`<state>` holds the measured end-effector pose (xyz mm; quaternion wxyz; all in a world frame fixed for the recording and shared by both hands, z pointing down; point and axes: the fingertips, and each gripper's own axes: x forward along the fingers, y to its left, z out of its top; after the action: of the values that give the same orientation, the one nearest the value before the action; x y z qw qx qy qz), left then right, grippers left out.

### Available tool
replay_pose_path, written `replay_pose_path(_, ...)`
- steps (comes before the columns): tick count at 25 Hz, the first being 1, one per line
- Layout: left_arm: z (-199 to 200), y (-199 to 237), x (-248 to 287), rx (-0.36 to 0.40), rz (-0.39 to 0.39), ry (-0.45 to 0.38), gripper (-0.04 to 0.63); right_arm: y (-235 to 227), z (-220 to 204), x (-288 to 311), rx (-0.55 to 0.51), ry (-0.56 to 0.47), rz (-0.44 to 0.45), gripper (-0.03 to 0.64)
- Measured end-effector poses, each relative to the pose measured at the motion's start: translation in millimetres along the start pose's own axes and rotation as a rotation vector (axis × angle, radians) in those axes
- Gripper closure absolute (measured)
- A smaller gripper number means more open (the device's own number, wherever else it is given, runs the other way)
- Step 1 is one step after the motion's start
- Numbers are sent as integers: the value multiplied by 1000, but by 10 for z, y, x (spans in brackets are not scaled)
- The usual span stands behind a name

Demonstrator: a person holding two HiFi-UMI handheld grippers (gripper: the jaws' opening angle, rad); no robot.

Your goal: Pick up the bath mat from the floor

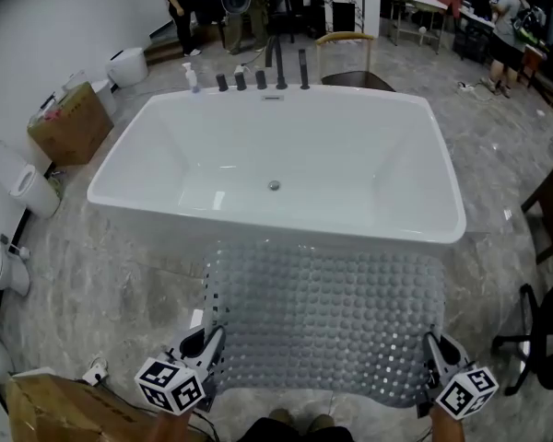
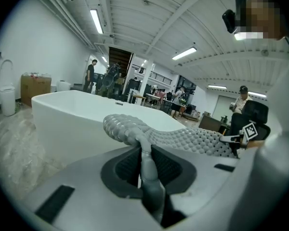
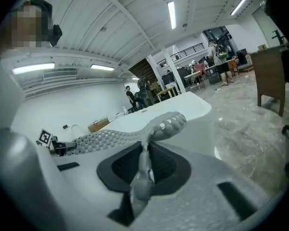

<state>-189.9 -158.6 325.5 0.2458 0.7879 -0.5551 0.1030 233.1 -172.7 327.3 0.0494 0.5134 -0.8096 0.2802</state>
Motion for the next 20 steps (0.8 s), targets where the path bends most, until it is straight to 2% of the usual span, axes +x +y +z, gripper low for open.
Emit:
replay_pose_path(12, 957, -340, -772, -5, -31, -61, 540, 623, 904, -708, 12, -60, 20, 569)
replay_pose_path(20, 1440, -585, -1328, 0, -80, -115, 541, 1030, 1443, -1202, -33, -125, 38, 571)
